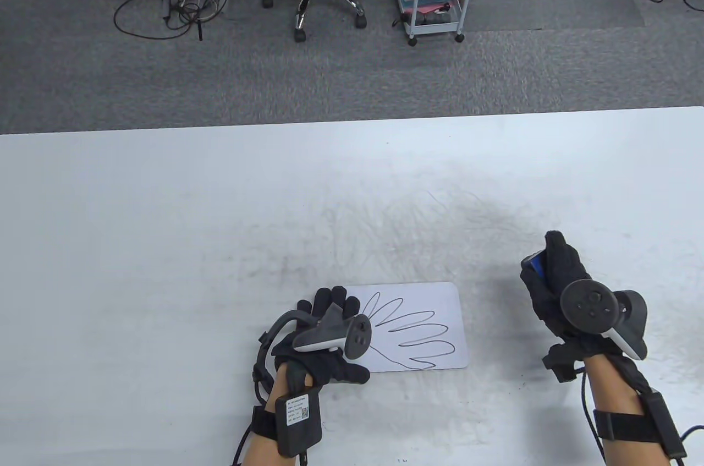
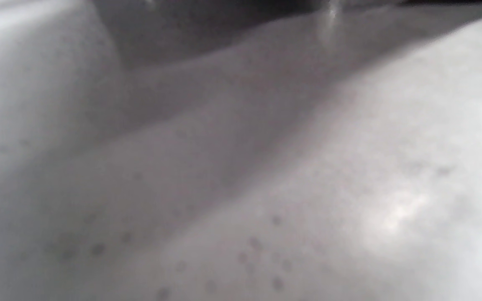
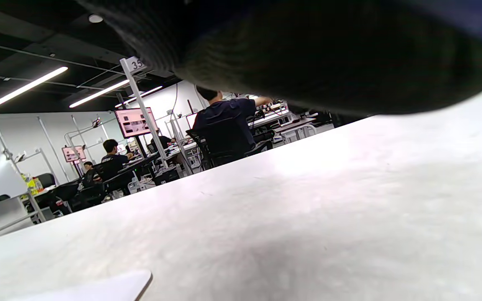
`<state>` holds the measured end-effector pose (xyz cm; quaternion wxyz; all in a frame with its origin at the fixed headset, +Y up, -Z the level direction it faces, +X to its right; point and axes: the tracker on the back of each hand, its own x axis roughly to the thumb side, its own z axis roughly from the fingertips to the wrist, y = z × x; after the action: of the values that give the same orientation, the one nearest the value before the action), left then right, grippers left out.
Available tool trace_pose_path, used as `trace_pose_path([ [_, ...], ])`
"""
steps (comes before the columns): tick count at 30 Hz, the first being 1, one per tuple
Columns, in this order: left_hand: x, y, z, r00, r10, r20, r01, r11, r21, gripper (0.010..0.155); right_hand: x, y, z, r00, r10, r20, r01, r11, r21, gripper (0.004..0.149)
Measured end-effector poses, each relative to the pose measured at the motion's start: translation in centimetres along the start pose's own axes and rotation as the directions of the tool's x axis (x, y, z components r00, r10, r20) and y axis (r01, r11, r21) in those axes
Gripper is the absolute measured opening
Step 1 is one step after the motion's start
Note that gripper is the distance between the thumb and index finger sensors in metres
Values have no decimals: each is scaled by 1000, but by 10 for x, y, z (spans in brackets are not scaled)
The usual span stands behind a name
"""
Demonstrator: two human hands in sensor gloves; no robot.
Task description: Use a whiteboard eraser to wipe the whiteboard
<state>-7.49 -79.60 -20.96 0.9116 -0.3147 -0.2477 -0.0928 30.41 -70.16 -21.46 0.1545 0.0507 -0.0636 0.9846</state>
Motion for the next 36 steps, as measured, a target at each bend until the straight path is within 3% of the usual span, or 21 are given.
trace_pose_path([
  [4,0,0,0,1000,0,0,0,1000,0,120,5,9,2,992,68,102,-74,996,53,67],
  [10,0,0,0,1000,4,2,-4,1000,0,120,42,43,-9,936,143,321,-228,943,245,64],
  [16,-1,0,0,1000,14,8,-14,1000,0,119,86,71,-33,851,272,450,-408,881,241,63],
  [21,-1,0,0,1000,15,7,-15,1000,-1,116,92,89,-46,848,257,464,-410,872,267,61],
  [22,-1,0,0,1000,16,7,-16,1000,-2,116,89,92,-44,843,264,468,-423,863,275,59],
  [23,-1,-1,0,1000,15,7,-15,1000,-2,117,85,90,-41,850,253,462,-388,894,224,58],
  [25,-1,0,-1,1000,13,7,-13,1000,1,117,78,88,-33,833,300,466,-413,897,161,53],
  [29,-1,0,-1,1000,11,6,-11,1000,1,117,67,86,-21,711,475,518,-606,788,110,57],
  [32,-1,0,-1,1000,8,3,-8,1000,3,117,64,86,-19,778,360,515,-513,837,191,56],
  [36,0,0,-1,1000,4,-4,-4,1000,2,118,72,78,4,692,372,619,-574,804,158,56],
])
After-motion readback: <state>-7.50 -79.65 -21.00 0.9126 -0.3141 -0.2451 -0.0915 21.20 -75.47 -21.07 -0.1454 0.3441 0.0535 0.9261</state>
